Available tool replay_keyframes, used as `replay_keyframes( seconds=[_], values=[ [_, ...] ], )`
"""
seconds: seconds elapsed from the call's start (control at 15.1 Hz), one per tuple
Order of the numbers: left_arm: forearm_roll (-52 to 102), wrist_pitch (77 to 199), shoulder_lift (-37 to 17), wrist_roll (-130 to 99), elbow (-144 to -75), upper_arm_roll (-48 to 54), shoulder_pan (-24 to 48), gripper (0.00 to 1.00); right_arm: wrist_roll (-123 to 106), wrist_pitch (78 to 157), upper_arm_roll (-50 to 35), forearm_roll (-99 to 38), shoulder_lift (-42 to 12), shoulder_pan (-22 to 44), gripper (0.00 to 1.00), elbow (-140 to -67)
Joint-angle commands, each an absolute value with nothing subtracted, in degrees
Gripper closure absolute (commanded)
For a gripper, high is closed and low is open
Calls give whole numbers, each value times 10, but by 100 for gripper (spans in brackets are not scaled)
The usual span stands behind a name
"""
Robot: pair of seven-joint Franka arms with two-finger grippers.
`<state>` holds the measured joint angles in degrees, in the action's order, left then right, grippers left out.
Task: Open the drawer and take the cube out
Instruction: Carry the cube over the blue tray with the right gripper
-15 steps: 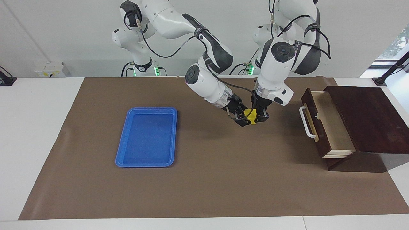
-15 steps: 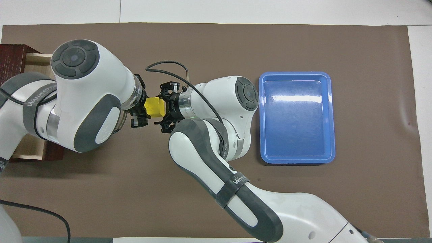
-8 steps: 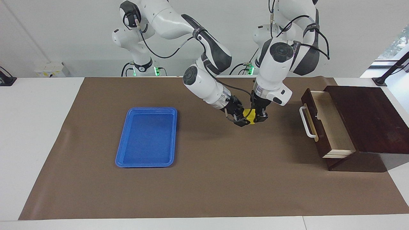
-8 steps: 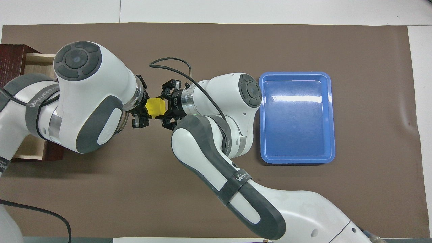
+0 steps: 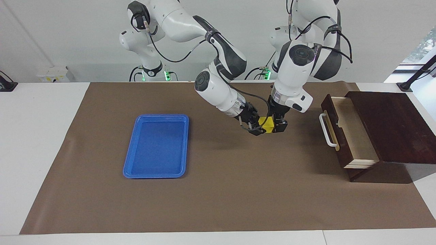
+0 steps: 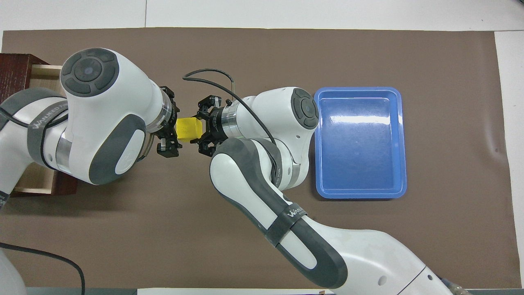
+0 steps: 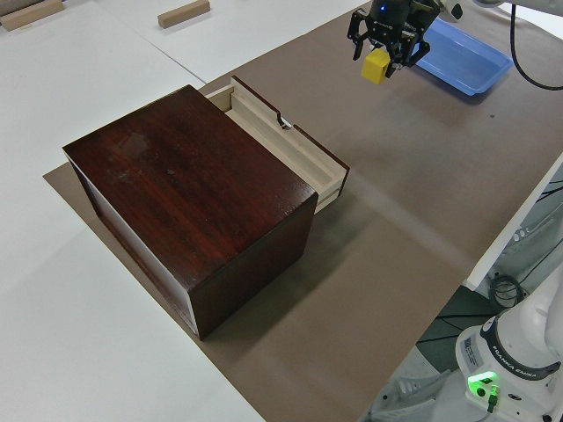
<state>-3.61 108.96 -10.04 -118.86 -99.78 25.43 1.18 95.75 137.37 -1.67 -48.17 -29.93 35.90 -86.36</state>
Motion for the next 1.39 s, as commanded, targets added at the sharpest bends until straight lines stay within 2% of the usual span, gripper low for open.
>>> replay_keyframes(
  seconds=[0.0,0.13,0.53,0.79,0.99,1.32],
  values=[
    [-40,1085,-94,-1189,-993,251,11,0,967,1362,-20,-475,-306,348,100,-852],
    [-40,1076,-90,-1173,-992,249,7,0,969,1347,-19,-475,-303,332,100,-851],
    [-70,1060,-87,-1057,-990,236,-45,0,949,1230,-16,-469,-271,194,100,-851],
    [-74,1069,-83,-951,-1004,236,-125,0,824,1171,-17,-471,-196,88,100,-960],
    [-74,1072,-83,-880,-1009,236,-169,0,766,1116,-15,-470,-184,32,100,-984],
    [-75,1106,-71,-793,-1040,233,-221,0,649,1105,-15,-470,-145,-19,100,-1080]
  ],
)
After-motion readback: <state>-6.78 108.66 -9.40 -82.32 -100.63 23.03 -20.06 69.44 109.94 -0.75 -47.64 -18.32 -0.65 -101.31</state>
